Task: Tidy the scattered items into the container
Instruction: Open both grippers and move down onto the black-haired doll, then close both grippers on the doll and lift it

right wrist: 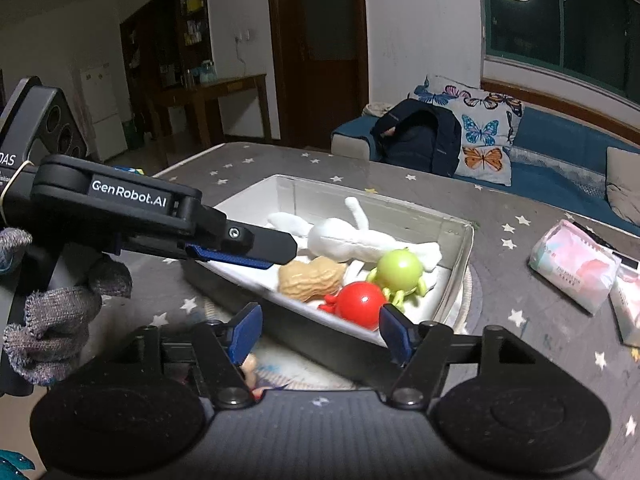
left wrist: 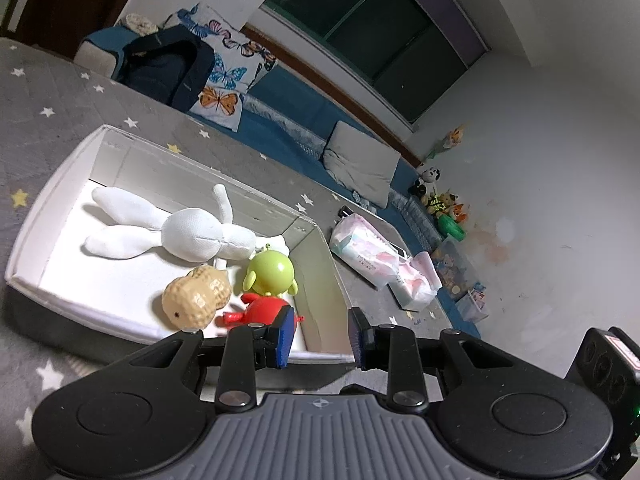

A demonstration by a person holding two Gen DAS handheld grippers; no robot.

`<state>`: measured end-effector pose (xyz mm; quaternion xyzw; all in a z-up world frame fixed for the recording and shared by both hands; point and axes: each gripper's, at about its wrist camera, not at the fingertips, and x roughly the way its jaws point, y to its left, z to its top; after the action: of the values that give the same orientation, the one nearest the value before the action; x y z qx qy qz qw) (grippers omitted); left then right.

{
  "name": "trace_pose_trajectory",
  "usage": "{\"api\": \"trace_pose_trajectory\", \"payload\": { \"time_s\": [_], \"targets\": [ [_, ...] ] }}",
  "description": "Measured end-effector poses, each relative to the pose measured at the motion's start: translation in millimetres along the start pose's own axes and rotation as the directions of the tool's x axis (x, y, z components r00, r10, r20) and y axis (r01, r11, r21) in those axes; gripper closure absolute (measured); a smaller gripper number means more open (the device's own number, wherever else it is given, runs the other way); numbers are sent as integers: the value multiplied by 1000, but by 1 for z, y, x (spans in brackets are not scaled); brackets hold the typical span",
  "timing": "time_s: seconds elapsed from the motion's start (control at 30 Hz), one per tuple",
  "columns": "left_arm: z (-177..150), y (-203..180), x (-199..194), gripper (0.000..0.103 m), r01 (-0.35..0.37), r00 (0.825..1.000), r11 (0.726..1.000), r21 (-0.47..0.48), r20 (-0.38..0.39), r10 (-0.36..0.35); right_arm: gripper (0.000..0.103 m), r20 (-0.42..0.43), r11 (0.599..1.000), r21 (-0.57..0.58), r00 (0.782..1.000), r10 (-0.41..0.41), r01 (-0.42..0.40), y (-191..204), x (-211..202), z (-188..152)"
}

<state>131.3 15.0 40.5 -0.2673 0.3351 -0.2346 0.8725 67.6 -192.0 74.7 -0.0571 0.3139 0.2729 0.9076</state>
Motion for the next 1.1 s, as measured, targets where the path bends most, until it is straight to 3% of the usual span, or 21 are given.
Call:
{"api": "trace_pose_trajectory", "payload": {
  "time_s": [0.07,0.33,0.53,1.1],
  "targets": [
    [-6,0,-8,72,-10,1000,1000,15,8,10,28,7,1000,11,1000,11,-11,4,-4,-8],
    [-27,15,-34,71,-37,999,999,-8,21,37,28,-12,1000,-2,1000,20,-20,26,-3,-39],
    [-45,33,-41,71,-49,999,997,-56,-12,48,28,-58,1000,-16,998,24,-25,33,13,-54],
    [-61,56,-33,70,-13,999,985,-170,-54,4,29,-131,997,1,989,74,-75,41,37,-68]
  ]
}}
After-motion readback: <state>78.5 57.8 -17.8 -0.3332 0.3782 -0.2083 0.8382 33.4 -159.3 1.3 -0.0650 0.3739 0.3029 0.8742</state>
